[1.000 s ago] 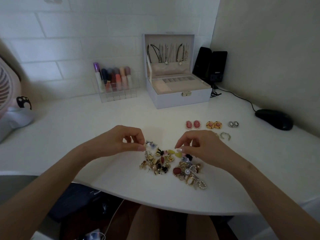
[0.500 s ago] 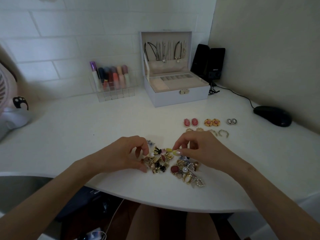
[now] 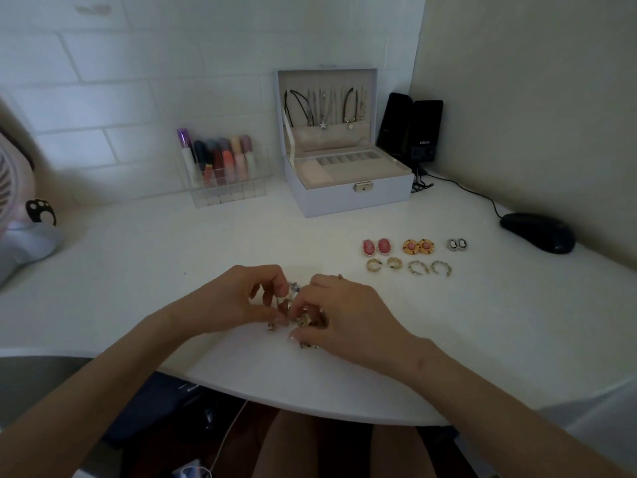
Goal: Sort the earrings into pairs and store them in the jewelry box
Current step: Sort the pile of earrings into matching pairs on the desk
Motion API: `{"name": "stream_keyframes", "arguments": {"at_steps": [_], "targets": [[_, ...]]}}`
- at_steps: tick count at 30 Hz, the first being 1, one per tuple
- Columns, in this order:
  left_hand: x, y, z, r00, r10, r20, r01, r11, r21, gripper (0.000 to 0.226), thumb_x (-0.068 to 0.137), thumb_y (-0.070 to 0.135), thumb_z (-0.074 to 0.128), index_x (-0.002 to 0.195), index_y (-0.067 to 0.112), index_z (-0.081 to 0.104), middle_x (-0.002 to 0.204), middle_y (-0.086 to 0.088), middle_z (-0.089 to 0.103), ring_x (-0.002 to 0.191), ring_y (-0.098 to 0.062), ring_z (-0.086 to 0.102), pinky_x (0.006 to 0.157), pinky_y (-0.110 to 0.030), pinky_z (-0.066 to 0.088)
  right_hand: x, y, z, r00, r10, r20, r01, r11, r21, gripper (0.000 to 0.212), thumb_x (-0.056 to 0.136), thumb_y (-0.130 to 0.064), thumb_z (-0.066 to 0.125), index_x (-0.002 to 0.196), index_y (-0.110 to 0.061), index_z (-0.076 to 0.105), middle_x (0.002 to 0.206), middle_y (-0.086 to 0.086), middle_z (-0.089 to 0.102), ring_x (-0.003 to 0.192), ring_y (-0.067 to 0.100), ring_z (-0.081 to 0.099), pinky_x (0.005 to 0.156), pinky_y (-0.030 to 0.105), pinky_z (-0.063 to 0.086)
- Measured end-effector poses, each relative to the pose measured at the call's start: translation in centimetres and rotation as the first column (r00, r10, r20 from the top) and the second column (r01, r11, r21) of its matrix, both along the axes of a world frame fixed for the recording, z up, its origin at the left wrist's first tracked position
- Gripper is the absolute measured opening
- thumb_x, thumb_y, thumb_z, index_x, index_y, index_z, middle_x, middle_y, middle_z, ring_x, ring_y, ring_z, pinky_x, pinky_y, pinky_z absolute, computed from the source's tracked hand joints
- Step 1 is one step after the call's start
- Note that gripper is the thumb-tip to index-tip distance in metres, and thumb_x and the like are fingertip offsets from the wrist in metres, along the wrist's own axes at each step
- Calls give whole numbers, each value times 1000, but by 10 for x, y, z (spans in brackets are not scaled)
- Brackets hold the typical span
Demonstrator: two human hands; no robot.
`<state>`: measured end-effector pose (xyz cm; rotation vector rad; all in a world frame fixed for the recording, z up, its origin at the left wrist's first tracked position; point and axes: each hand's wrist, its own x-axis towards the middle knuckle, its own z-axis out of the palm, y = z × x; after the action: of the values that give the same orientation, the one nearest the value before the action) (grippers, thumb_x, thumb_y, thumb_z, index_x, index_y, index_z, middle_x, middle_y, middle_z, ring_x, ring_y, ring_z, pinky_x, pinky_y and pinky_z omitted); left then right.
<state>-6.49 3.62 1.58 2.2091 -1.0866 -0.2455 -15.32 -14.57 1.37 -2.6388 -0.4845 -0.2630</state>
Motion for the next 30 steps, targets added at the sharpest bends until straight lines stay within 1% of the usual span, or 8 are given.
{"name": "stream_keyframes", "arguments": {"at_steps": [3,9,11,14,17,21,26,30], "targets": [[3,2,-1,996,43,-80,-44,999,-9,24,71,12,78,74,24,58,76,15,62,66,-2,52,61,-13,37,4,9,-1,999,-11,50,14,999,-51,28,79,-42,65,99,-23,59,91,-8,48,79,9,39,58,26,28],[3,3,5,977,43,-210,-74,987,-139,19,71,2,75,77,8,57,67,8,62,59,-3,48,62,-20,40,12,16,-8,978,-59,200,62,998,-9,15,74,-29,71,79,-19,62,78,-2,53,64,11,39,48,14,16],[2,1,7,977,50,-209,-82,986,-146,20,71,5,76,79,4,57,68,7,63,58,-3,48,64,-24,41,12,14,-7,978,-68,195,67,998,11,13,74,-28,71,76,-19,63,75,-3,52,63,12,40,48,15,18],[3,0,11,982,72,-177,-102,980,-170,17,75,23,75,78,15,60,77,4,66,66,-7,56,67,-24,46,11,11,-2,991,-55,123,52,998,26,11,80,-32,65,87,-23,65,81,-8,47,69,10,41,51,18,26],[7,-1,13,980,135,-149,-166,962,-217,4,87,13,61,84,12,64,87,3,70,79,-8,63,73,-19,49,10,10,-2,998,-7,62,6,1000,19,17,85,-32,60,100,-27,66,91,-5,51,79,9,41,62,25,34],[8,-3,12,971,182,-154,-215,949,-231,11,84,8,63,76,15,68,82,-2,70,73,-10,63,69,-16,51,15,17,-4,1000,26,3,-26,999,-41,24,89,-29,55,112,-26,63,101,0,50,86,11,38,68,26,30],[9,-1,11,957,216,-194,-265,924,-277,4,77,4,68,76,7,66,76,-4,71,74,-16,67,72,-21,54,23,22,-7,997,37,65,-33,997,-68,19,85,-30,63,101,-22,66,105,2,54,106,20,48,68,26,31],[8,-2,11,957,220,-187,-268,918,-292,6,76,3,69,79,7,65,79,-2,71,77,-15,69,75,-22,55,25,25,-8,985,69,158,-54,994,-100,15,82,-27,65,91,-17,70,97,5,60,99,24,53,65,28,32]]}}
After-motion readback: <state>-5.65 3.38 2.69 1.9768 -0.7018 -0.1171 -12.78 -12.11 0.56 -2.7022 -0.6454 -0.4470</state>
